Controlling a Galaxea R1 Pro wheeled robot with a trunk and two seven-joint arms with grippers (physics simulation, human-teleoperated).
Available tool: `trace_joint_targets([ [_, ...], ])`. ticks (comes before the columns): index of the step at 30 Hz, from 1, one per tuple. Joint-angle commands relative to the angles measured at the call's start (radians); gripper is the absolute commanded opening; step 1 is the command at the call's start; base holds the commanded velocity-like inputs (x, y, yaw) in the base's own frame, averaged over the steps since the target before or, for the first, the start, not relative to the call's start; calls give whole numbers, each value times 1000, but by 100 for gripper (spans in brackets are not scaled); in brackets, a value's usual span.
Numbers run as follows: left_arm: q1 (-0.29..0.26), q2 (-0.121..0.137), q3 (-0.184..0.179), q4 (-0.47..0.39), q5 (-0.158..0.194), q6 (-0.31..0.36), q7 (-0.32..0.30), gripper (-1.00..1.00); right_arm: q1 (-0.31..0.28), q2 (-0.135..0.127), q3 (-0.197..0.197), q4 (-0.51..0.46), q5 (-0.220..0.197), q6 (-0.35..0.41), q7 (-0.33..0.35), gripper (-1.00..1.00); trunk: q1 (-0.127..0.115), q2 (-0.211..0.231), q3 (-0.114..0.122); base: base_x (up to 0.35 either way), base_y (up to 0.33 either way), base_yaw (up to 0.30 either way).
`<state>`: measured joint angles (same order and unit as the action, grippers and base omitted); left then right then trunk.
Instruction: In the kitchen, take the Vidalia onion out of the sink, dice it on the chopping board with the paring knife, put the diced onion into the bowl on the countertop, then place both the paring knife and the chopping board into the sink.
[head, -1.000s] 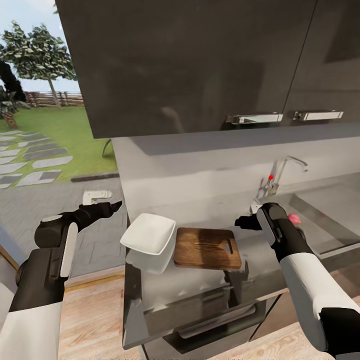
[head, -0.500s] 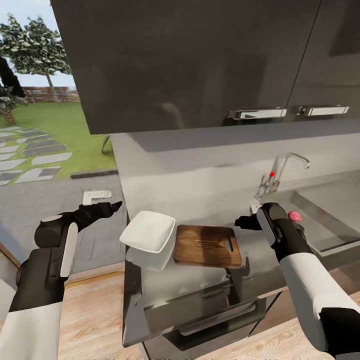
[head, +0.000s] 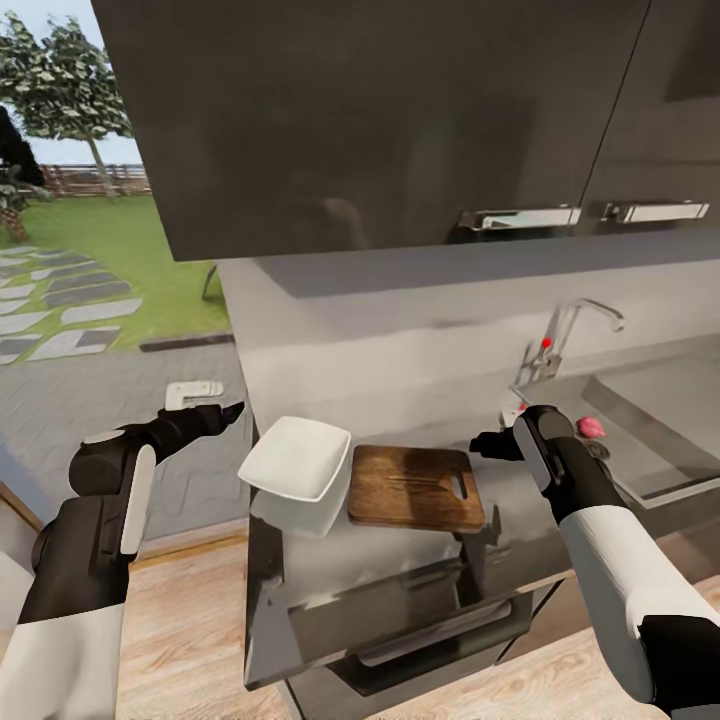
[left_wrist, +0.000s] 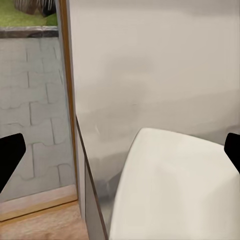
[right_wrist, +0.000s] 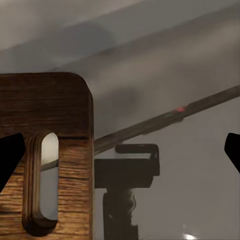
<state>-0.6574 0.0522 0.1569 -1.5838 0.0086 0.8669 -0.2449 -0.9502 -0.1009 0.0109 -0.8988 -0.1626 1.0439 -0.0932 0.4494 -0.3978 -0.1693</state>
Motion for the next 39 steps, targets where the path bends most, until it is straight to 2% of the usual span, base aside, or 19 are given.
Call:
trace_joint_targets([
  [1,-1,0,1,-1,0,5,-4,100,-1,0,1,-1,-11,3,-10,100,1,-2,-3,-22,0,0],
  [13,-2,0,1,-1,1,6,-4,100,-1,0,1,-1,-11,3,-10,100,1,-2,-5,-198,0,0],
  [39,-1,0,1,-1,1,5,-4,100,-1,0,1,-2,-11,3,-10,100,1,-2,-12,-12,0,0],
])
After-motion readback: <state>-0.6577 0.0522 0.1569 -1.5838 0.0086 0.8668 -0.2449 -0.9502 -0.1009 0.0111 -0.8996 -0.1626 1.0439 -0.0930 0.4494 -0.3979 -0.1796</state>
